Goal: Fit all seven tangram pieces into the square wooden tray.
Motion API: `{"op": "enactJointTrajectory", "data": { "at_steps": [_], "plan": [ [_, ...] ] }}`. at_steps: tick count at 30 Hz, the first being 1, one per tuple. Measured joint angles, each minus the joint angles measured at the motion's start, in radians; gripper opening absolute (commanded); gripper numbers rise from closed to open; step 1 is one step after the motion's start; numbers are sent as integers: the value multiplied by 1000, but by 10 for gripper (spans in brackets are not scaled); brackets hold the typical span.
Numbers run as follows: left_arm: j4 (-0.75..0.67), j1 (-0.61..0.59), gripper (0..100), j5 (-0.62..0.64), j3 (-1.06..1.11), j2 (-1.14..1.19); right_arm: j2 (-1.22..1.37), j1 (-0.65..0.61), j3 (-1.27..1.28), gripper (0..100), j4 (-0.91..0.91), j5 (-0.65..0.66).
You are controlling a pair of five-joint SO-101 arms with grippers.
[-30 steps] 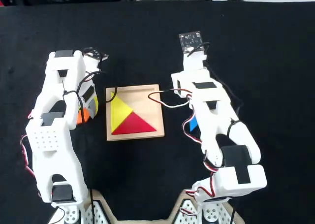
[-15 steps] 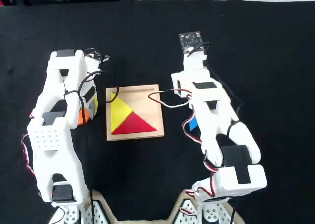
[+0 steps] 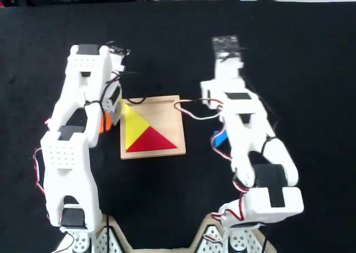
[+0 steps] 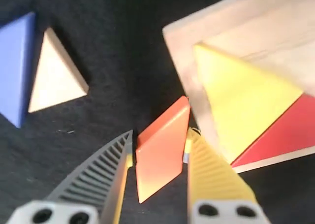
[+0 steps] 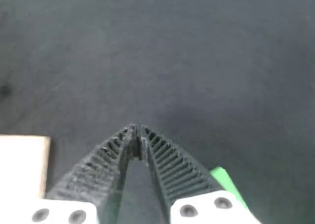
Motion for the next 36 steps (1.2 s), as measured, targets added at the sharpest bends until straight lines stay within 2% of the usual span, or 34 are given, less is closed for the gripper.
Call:
{"op": "enactJointTrajectory", "data": {
  "at_steps": [6, 9, 12, 16, 21, 24, 27, 31, 36],
  "plan": [
    [40, 92, 83, 153, 0, -175, 0, 66, 0, 11, 0, -86],
    [41, 146, 83, 311, 5, -295, 0, 83, 0, 11, 0, -101],
    [28, 221, 86, 503, 54, -368, 0, 135, -2, 11, 0, -175],
    [-68, 342, 86, 746, 118, -384, 0, 219, -2, 11, 0, -281],
    [-298, 439, 87, 993, 198, -384, 0, 262, -2, 11, 0, -318],
    [-445, 474, 87, 1037, 226, -353, 0, 258, -2, 11, -9, -319],
    [-505, 531, 87, 1045, 230, -318, 0, 261, 0, 11, -58, -319],
    [-525, 559, 83, 1046, 230, -278, 0, 264, 0, 11, -97, -319],
    [-508, 529, 83, 1046, 230, -233, 0, 265, 0, 11, -103, -319]
  ]
}}
